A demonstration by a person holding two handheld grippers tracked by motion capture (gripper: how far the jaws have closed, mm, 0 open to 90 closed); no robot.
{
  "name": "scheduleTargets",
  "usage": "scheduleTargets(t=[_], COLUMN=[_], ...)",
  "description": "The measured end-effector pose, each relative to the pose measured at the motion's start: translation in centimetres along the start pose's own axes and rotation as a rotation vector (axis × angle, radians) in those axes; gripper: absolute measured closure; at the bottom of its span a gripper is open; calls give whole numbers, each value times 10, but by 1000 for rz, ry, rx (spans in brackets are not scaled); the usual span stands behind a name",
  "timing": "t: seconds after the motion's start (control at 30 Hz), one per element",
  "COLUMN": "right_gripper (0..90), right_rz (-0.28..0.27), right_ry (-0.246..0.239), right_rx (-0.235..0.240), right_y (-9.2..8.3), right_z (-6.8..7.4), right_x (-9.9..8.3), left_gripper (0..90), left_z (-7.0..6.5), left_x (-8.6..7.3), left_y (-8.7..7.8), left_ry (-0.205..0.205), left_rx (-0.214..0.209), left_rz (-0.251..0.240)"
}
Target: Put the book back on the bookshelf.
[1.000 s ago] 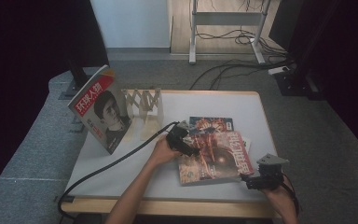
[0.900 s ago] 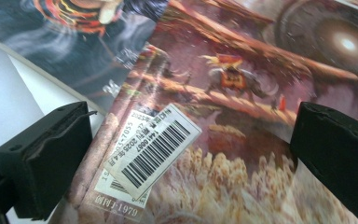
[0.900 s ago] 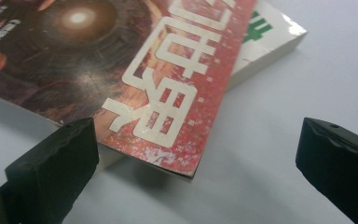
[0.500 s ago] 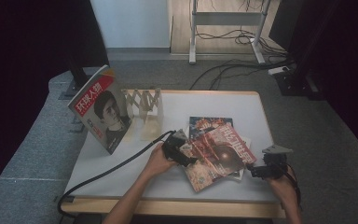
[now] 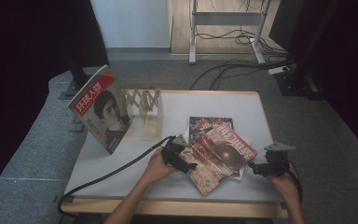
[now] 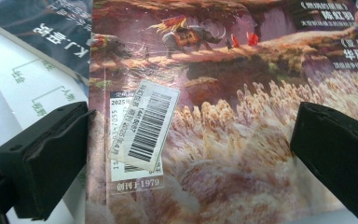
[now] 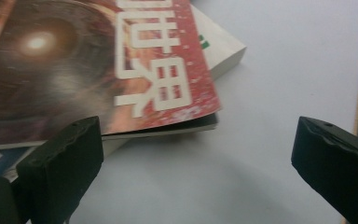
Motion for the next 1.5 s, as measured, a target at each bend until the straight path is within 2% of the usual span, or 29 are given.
scheduleTargets(t=[0.17, 0.27, 0.37, 0.53, 0.73, 0.93, 1.13, 1.27, 1.5], right_gripper=[13, 14, 19, 23, 0, 0, 0, 0, 0], right_rz=[-1, 19, 15, 3, 0, 42, 42, 51, 67], right_ry=[-7, -10, 4, 21, 66, 126, 233, 308, 296], right_rx=[8, -5, -8, 23, 74, 111, 156, 202, 215], right_y=[-3, 0, 0, -7, -10, 2, 7, 11, 18], right_z=[5, 3, 1, 8, 20, 30, 33, 34, 34], right_x=[1, -2, -3, 0, 5, -3, -9, -12, -7], left_gripper=[0, 0, 0, 0, 0, 0, 0, 0, 0], left_z=[-7, -11, -15, -23, -30, -31, -31, -30, -30], left_x=[-2, -5, -7, -10, -12, -12, -12, -12, -12], left_y=[-2, -5, -7, -8, -9, -9, -9, -9, -9], left_ry=[6, 4, 6, 15, 23, 24, 23, 26, 29], left_rx=[-7, -9, -15, -21, -35, -37, -40, -40, -41], left_rz=[3, -7, -7, -11, -8, -9, -9, -9, -9])
Point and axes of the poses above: each handheld gripper's, and its own axes: y roughly forward along the jaws, x roughly out of its top, z roughly to its left, the point moved 6 cm from there along y, roughly forward along the jaws, and after that the axes turned 15 degrees about -z, right-handed, at the moved point
